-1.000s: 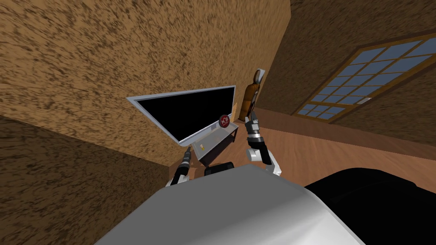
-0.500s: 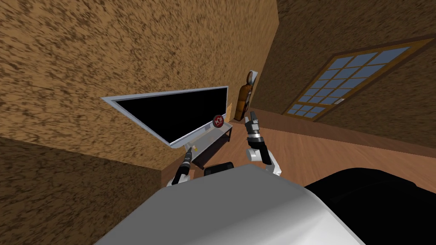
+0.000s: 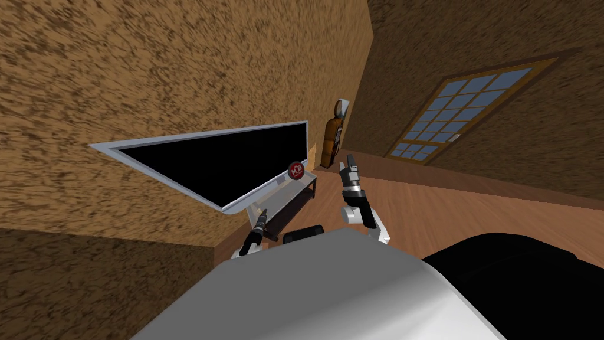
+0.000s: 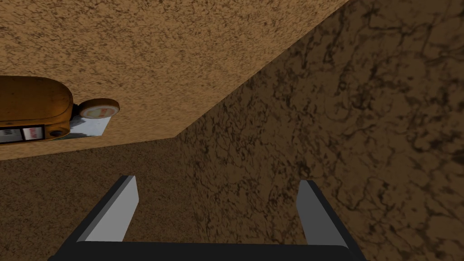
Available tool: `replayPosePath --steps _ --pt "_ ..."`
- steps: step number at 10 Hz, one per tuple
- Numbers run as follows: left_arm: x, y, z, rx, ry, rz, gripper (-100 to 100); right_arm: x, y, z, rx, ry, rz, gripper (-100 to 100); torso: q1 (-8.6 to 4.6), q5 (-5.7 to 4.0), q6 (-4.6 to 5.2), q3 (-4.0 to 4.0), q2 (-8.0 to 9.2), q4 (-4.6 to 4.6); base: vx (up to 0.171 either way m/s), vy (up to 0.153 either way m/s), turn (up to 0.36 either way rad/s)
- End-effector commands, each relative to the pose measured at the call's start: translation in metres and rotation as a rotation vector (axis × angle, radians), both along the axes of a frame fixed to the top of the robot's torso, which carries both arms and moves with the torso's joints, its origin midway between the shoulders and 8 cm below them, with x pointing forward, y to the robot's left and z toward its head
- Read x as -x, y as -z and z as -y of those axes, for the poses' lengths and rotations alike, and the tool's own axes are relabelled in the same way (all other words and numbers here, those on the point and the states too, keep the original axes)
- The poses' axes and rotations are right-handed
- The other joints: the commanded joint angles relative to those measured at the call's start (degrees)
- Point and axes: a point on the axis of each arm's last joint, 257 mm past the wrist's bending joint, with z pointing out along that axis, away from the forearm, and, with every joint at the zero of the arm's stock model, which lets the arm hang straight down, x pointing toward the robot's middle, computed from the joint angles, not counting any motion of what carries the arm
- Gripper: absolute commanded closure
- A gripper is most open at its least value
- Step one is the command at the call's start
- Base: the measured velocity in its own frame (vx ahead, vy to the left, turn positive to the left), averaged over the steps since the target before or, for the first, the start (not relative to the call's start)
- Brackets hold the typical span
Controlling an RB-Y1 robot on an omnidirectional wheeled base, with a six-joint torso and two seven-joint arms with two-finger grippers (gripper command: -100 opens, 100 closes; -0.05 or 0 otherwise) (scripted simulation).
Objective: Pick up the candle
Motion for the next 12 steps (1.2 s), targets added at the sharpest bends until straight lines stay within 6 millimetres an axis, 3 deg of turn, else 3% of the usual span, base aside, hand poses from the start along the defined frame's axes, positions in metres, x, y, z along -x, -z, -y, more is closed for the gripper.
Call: replayPosePath --steps 1,7,9,10,11,12 --pt "0.005 0.011 -0.005 -0.036 0.017 -0.043 -100 0.0 0.0 0.0 0.0 0.0 0.0 0 0.0 0.0 0.0 0.0 0.0 0.0 0.076 -0.065 -0.061" --pt "0.043 0.049 -0.054 -0.239 0.103 -0.209 -100 0.0 0.0 0.0 0.0 0.0 0.0 0 0.44 0.08 -0.02 -0.01 -0.02 0.0 0.083 0.008 -0.084" --pt "0.05 0.052 -0.066 -0.281 0.117 -0.232 -100 0.0 0.0 0.0 0.0 0.0 0.0 0 0.55 0.11 -0.02 0.01 0.04 0.0 0.032 0.053 -0.048" --pt "0.046 0.05 -0.061 -0.264 0.112 -0.221 -100 0.0 0.0 0.0 0.0 0.0 0.0 0 0.44 0.1 -0.02 0.12 0.24 0.04 -0.008 0.006 -0.021" --pt "0.047 0.051 -0.061 -0.267 0.113 -0.224 0 0.0 0.0 0.0 0.0 0.0 0.0 0 0.31 0.07 -0.02 0.17 0.31 0.06 0.0 0.0 0.0" --pt "0.045 0.055 -0.063 -0.267 0.11 -0.224 -100 0.0 0.0 0.0 0.0 0.0 0.0 0 0.27 0.06 -0.02 0.17 0.31 0.06 0.0 0.0 0.0"
